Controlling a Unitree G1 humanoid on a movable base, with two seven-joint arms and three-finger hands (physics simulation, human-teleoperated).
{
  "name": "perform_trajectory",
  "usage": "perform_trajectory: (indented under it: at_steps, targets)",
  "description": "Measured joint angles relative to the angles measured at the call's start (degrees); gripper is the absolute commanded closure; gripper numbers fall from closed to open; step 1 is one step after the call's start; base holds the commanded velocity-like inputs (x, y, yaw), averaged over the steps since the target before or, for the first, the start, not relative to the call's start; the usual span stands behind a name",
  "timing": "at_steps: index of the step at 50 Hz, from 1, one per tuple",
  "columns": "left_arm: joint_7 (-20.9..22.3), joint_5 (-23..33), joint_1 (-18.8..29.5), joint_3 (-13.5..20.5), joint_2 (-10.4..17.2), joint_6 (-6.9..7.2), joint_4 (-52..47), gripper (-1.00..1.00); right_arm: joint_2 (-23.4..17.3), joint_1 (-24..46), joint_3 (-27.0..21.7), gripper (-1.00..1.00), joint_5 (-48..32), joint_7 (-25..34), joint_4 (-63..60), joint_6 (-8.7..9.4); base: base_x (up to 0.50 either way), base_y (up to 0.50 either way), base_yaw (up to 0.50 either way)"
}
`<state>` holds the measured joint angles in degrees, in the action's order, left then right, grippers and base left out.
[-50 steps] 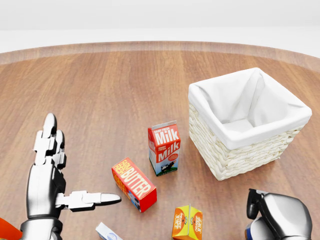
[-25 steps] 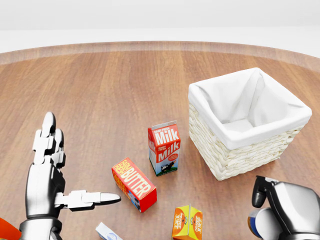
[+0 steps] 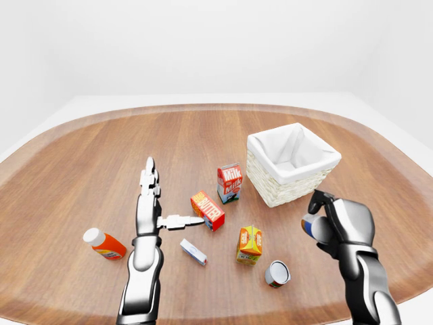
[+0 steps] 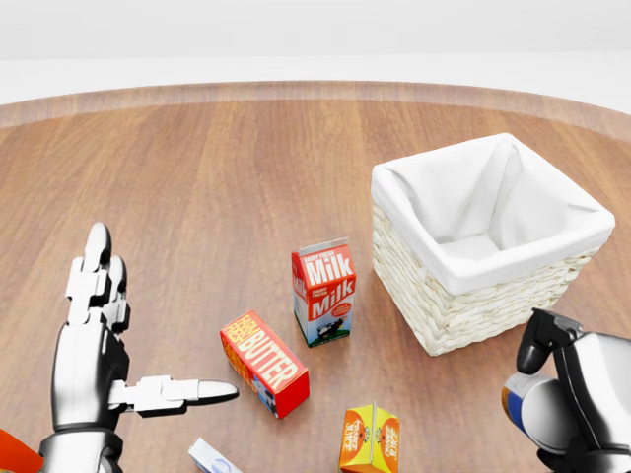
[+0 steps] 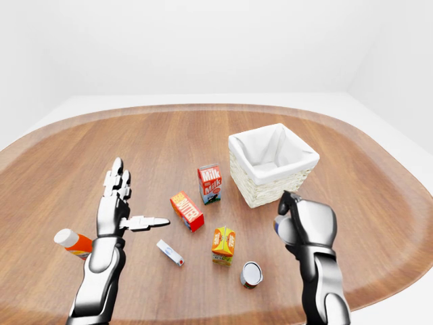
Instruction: Pick up the alphabet soup and the tomato sauce, and put them in the basket.
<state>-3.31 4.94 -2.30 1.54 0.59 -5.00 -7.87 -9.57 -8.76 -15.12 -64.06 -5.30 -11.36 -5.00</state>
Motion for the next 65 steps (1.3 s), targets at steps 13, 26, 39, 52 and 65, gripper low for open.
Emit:
perform_trajectory:
  at_steps: [13,26,39,52,65]
  targets:
    - [0.0,0.0,0.0,0.0,0.0,0.0,-0.1,-1.0,0.5,0.7,-0.5,1.0,0.2,-0.7,-3.1,0.0,0.0,0.0,0.0]
    - [0.0,0.0,0.0,0.0,0.0,0.0,-0.1,-1.0,0.6,2.2,-0.5,1.0,0.5,-0.7,-6.0,0.0,0.0,0.0,0.0]
    - [0.1,0.0,-0.1,0.0,0.0,0.0,-0.5,-1.0,0.2,4.3,-0.4,1.0,1.3,0.9,-8.2,0.0,0.0,0.0,0.0]
    - [0.0,0.0,0.0,0.0,0.0,0.0,-0.2,-1.0,-0.5,7.5,0.2,1.0,2.0,3.5,-9.9,0.0,0.0,0.0,0.0]
    - [-0.1,0.0,0.1,-0.1,0.0,0.0,0.3,-1.0,-1.6,11.6,1.3,1.0,2.6,6.0,-10.4,0.0,0.0,0.0,0.0]
